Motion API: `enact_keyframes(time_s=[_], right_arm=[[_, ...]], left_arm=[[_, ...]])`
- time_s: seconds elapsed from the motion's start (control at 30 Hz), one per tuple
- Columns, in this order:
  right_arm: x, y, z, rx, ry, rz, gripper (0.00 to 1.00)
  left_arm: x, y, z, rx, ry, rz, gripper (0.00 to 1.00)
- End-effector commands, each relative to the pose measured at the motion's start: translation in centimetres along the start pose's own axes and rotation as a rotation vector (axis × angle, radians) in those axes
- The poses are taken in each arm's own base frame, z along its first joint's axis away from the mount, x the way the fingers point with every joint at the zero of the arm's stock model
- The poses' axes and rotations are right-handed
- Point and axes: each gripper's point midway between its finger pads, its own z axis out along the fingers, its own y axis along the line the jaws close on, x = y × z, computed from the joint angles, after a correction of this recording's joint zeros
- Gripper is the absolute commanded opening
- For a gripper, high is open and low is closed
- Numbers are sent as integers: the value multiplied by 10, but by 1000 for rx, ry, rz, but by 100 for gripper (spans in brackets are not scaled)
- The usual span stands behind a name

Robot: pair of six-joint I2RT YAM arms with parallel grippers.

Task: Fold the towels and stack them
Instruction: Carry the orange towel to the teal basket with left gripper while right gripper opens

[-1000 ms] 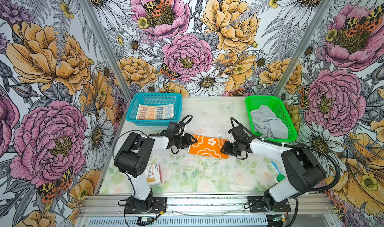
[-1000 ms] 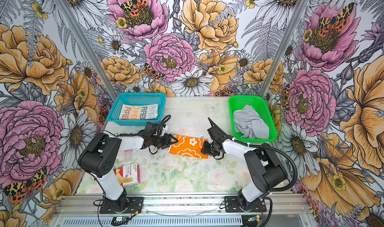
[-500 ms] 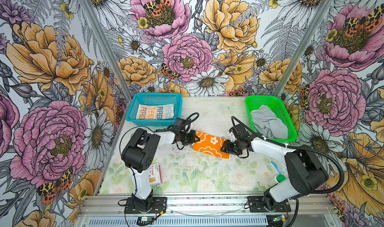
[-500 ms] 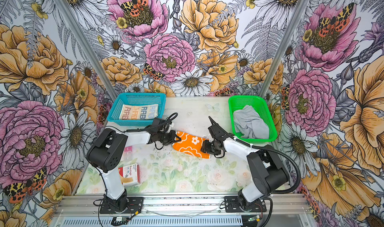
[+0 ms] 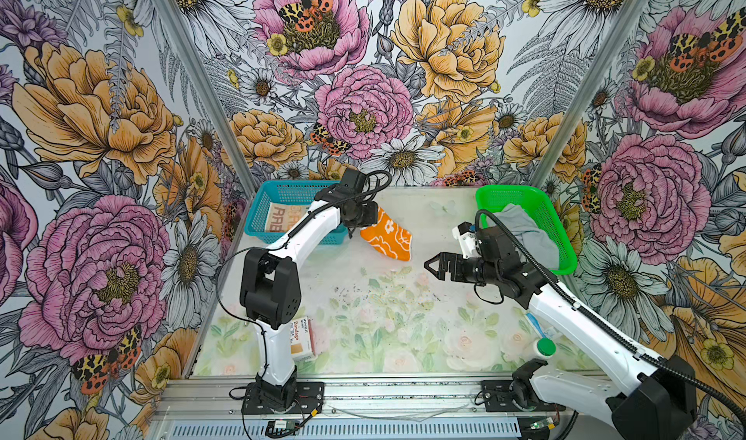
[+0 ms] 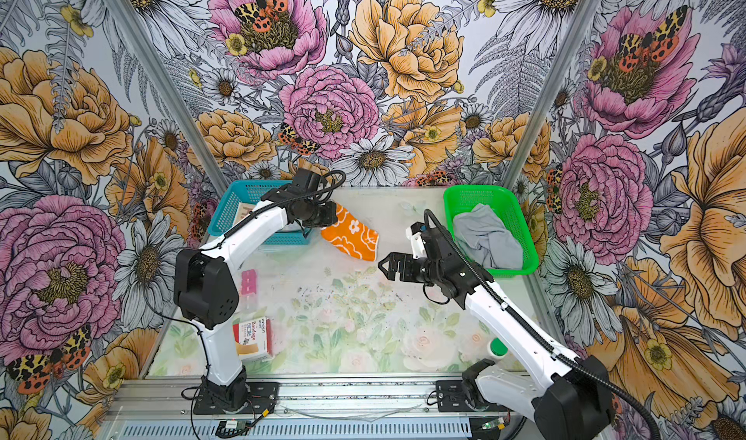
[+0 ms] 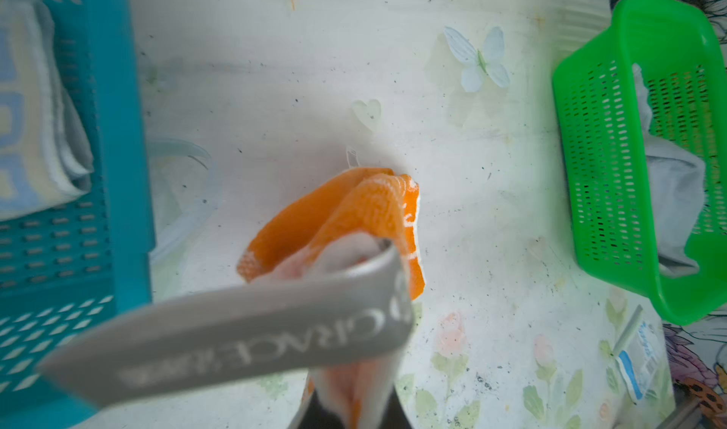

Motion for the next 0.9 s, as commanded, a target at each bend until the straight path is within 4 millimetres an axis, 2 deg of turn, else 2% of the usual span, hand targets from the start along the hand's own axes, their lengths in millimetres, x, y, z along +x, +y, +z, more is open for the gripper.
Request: enact_keyframes(time_s=[0.0, 0.1, 0.2, 0.37, 0.73, 0.87], right_arm=[[-25, 43, -22, -76, -87, -64, 99], [-26, 51, -21, -88, -81, -73, 99], [-18, 43, -13, -66, -57, -58, 99], [-11, 36, -8, -51, -40, -41, 99], [-12, 34, 0, -37, -25, -20, 99], [-14, 32, 4, -30, -20, -15, 99]], left_arm=[[-4, 37, -8, -178, 60, 68, 0], [-28, 57, -17, -262, 52, 83, 0], [-48, 81, -24, -356, 26, 90, 0], [-73, 115, -35, -393, -13, 49, 0], [-87, 190, -58, -485, -25, 8, 0], [-85, 213, -56, -490, -8, -13, 0]])
